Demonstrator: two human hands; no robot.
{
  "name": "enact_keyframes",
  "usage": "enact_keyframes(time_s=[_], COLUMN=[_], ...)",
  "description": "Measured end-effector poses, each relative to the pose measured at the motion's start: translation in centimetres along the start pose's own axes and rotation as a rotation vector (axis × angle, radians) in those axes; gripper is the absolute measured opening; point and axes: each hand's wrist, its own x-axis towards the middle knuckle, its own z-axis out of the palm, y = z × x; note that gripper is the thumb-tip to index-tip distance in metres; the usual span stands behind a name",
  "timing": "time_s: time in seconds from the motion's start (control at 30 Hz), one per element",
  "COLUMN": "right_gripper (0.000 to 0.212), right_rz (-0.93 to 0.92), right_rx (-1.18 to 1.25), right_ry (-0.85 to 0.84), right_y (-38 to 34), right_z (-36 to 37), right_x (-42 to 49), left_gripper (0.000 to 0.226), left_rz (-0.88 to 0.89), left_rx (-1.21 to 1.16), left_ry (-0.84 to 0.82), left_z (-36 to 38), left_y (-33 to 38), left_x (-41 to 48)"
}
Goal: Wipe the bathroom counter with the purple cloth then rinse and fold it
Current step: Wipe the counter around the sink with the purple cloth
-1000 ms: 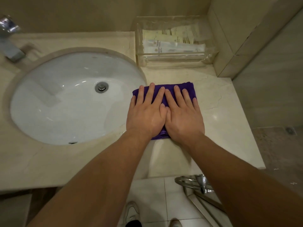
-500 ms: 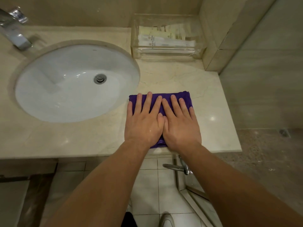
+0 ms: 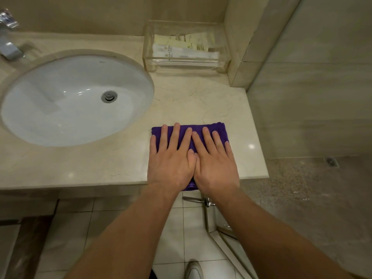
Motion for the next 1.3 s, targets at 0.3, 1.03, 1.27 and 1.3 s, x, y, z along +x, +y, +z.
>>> enact_keyframes(time_s=[0.3,1.03,1.27,1.3], right_gripper=[0.055,0.061,0.059,0.058], right_rz=[0.031,0.12,0.107,0.106], right_rx=[0.002,-0.011,-0.062,-0.062], right_ry=[0.061,0.07,0.004,-0.003], right_y=[6.7,8.9,8.6,8.6], right_z=[-0.3,-0.9,-2.1,-2.3], right_x=[-3.7,-3.1,0.1,0.5], left_gripper=[0.069,0.068,0.07,0.07], left_rz=[0.071,0.106,0.101,0.1], left_rx=[-0.012,-0.107,-0.112,-0.116], left_ry=[-0.007,-0.04,-0.051,-0.053], left_z=[0.9,1.1,0.5,0.4], left_y=[6.9,10.0,9.0,8.9], left_x=[-1.6,-0.3,2.7,3.0])
